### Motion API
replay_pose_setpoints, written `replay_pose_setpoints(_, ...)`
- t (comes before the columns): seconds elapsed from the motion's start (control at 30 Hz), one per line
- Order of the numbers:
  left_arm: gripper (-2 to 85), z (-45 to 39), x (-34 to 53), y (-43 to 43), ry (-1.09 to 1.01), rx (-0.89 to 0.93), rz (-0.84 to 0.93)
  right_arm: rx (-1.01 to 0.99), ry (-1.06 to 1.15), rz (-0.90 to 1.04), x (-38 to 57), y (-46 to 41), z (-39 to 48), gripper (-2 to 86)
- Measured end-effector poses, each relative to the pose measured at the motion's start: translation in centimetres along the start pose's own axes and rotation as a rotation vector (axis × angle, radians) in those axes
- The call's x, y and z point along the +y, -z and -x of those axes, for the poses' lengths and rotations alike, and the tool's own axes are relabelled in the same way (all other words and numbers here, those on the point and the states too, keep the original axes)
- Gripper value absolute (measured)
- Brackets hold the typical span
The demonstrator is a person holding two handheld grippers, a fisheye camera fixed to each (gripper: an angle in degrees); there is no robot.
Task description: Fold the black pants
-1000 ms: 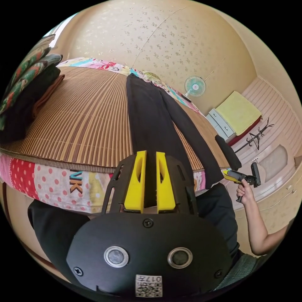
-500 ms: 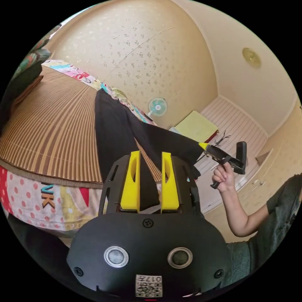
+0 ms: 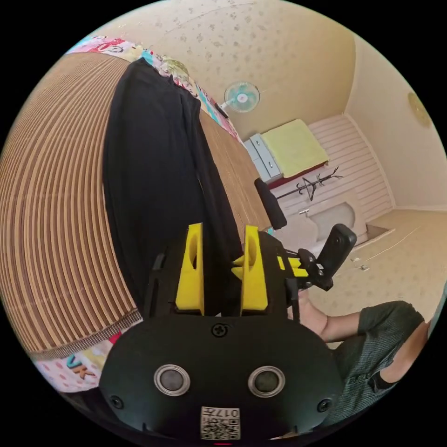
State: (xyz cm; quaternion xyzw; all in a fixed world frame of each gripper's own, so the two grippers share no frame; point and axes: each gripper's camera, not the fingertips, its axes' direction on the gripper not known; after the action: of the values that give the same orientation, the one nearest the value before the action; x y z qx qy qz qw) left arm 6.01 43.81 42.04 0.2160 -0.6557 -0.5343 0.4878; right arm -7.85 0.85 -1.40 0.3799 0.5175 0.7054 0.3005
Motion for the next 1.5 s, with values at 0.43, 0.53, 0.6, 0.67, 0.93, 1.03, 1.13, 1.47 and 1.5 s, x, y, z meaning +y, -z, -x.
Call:
replay_pose_setpoints(0.43, 0.7, 2.4, -2.6, -3.9, -0.121, -0.150, 0.156, -0.459, -0.629, -0.061, -18.5, 4.6, -33.6, 11.5)
replay_pose_setpoints(0.53, 0.6, 3.5, -3.3, -3.8, -0.103, -0.089, 0.171, -0.391, -0.748, -0.249, -26.4, 4.0, -43.9, 12.9)
replay_pose_setpoints(0.6, 0.6, 4.4, -3.9, -3.8, -0.086, -0.038, 0.188, -0.319, -0.825, -0.277, -31.5, 2.6, -49.0, 13.7)
replay_pose_setpoints(0.67, 0.4, 5.3, -4.6, -3.9, -0.064, 0.019, 0.216, -0.226, -0.884, -0.372, -36.8, 0.9, -53.2, 14.4)
replay_pose_setpoints(0.93, -0.3, 5.8, -4.8, -3.6, -0.105, 0.042, 0.185, 0.083, -0.927, -0.371, -46.8, -8.3, -58.9, 14.4)
replay_pose_setpoints(1.03, -0.3, 5.5, -4.8, -3.4, -0.108, 0.032, 0.177, 0.201, -0.825, -0.270, -49.9, -12.5, -58.5, 11.0)
replay_pose_setpoints(1.13, -0.1, 5.0, -4.8, -3.0, -0.090, 0.021, 0.166, 0.457, -0.738, -0.198, -53.1, -15.2, -55.2, 5.0)
replay_pose_setpoints(1.47, 1.1, 1.6, -4.6, 6.5, -0.243, 0.071, 0.262, 0.557, -0.007, -0.259, -66.5, -23.5, -30.1, 4.6)
replay_pose_setpoints(1.5, 1.4, 2.9, -4.5, 6.6, -0.193, 0.064, 0.267, 0.501, -0.012, -0.229, -67.0, -24.2, -30.0, 5.0)
